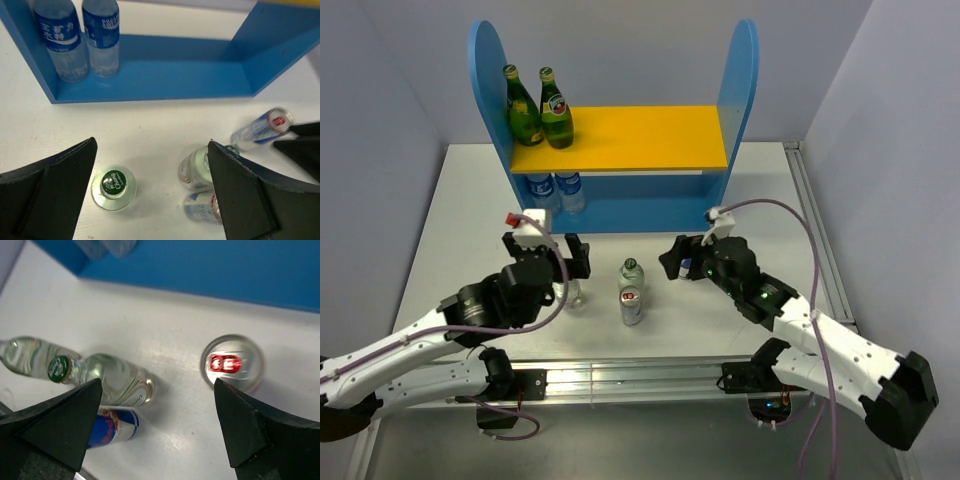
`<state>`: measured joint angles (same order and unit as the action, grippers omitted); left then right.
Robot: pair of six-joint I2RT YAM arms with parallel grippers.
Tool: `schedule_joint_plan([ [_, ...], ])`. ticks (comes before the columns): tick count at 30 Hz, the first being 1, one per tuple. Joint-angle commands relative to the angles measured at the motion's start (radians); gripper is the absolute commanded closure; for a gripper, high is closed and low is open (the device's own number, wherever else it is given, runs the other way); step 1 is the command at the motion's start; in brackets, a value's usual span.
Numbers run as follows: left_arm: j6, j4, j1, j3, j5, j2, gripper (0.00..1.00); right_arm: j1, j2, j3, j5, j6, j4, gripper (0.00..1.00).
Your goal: Place and organize the beverage onto the shelf
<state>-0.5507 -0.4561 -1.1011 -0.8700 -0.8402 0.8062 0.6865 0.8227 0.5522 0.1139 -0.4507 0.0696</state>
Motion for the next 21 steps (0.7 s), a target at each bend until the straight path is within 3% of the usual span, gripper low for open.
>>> schedule_joint_plan([
  [1,-0.075,-0.033,-0.006,-0.038,-0.075,-0.054,0.01,0.101,0.076,0.081,-0.022,0.017,-0.070,0.00],
  [11,-0.129,-0.059,-0.034,-0.020,-0.122,-0.067,0.01,0.277,0.271,0.186,0.113,0.015,-0.117,0.00],
  [21,-0.147,-0.056,-0.051,-0.004,-0.140,-0.093,0.01,0.292,0.388,0.164,0.220,-0.016,-0.238,0.01],
])
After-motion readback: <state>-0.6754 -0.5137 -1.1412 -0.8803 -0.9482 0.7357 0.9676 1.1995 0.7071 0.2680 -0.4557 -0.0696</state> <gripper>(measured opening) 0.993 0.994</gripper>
